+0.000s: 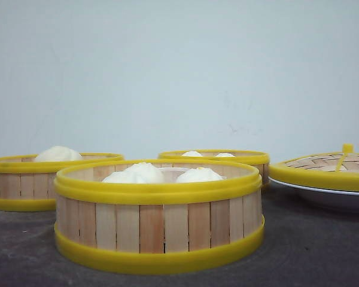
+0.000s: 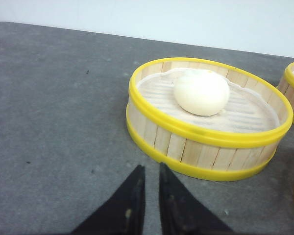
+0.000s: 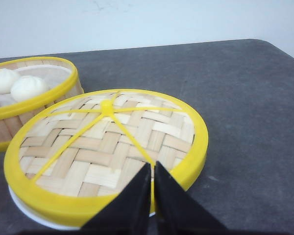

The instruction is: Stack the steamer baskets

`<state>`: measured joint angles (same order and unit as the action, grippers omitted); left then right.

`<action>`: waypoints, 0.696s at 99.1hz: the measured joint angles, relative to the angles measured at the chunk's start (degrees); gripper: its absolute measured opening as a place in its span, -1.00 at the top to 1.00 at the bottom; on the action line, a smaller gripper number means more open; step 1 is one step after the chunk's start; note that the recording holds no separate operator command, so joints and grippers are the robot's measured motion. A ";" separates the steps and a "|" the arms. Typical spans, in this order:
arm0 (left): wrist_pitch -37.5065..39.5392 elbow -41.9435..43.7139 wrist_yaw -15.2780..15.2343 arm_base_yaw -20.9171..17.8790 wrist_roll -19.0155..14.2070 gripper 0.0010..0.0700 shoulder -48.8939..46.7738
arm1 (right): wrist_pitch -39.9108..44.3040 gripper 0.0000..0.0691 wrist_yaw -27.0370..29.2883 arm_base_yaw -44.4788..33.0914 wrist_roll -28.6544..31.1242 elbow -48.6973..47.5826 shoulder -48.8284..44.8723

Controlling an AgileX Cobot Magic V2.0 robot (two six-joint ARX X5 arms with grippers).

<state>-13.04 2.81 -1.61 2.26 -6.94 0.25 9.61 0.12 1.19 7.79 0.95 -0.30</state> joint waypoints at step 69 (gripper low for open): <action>1.18 -0.35 0.00 0.00 -1.88 0.95 0.00 | -2.34 0.98 -0.09 0.00 2.97 -0.07 0.00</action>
<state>-11.86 2.46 -1.61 2.26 -8.82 0.25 7.27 0.03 1.19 10.76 0.89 -0.30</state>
